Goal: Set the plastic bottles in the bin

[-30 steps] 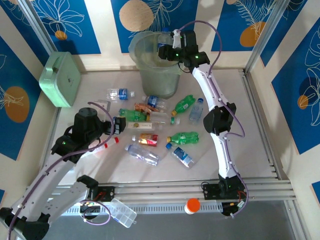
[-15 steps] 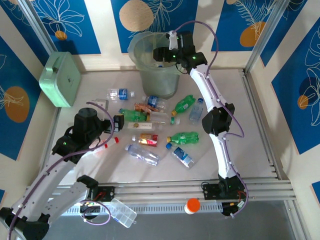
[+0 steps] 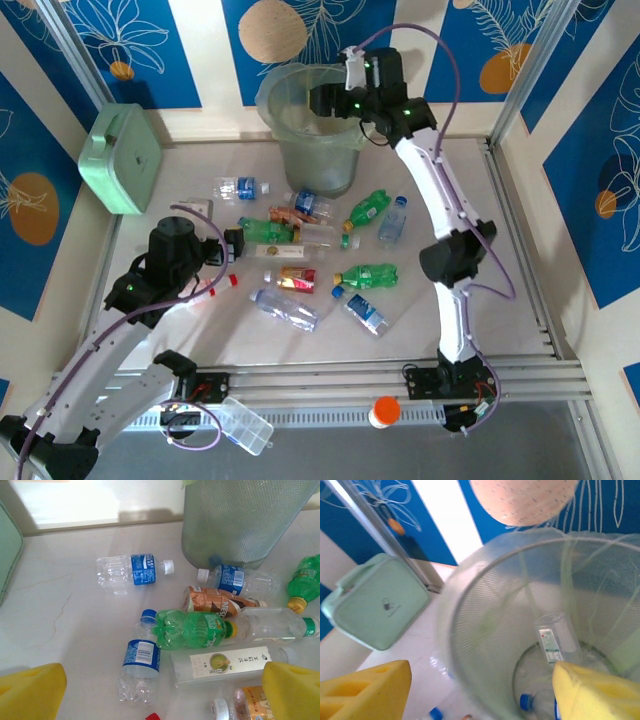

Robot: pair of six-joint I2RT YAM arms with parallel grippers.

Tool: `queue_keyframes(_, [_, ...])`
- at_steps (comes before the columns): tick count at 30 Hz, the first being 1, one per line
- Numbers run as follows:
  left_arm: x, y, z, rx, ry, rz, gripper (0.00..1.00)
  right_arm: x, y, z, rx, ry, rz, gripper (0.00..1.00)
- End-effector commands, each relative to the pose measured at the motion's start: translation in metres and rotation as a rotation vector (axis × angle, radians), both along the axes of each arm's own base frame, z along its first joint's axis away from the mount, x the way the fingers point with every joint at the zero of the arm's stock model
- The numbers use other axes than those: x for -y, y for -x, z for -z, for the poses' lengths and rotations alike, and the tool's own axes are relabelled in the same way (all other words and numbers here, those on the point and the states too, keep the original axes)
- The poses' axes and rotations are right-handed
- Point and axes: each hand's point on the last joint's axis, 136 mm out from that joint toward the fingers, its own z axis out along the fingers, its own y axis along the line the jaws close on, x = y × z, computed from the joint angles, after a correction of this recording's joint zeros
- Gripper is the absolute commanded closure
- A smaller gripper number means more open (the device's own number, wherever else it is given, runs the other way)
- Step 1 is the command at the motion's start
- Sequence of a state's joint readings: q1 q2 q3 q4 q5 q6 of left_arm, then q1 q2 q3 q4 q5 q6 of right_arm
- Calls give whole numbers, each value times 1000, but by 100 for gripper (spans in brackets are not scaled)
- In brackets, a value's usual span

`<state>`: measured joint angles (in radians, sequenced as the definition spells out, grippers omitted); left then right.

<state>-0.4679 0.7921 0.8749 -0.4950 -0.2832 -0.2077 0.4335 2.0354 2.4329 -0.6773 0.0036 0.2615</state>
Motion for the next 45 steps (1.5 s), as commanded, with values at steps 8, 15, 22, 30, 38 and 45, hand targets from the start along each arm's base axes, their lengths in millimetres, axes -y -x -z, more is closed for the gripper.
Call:
queue_keyframes(8, [-4, 11, 4, -87, 70, -51, 1, 0, 131, -7, 78, -24, -49, 28])
queue_keyframes(15, [-11, 18, 44, -300, 113, -137, 1, 10, 207, 72, -64, -34, -104, 28])
queue_keyframes(22, [-36, 9, 95, -448, 124, -269, 1, 23, 247, 119, -170, -88, -153, 27])
queue_keyframes(30, [-47, 2, 144, -587, -29, -286, 1, 24, 263, 124, -189, -116, -207, 26])
queue_keyframes(38, [-53, 5, 163, -664, -187, -281, 1, 30, 267, 120, -165, -154, -218, 25])
queue_keyframes(45, [-66, 9, 144, -624, -78, -481, 1, 35, 269, 115, -154, -189, -221, 25])
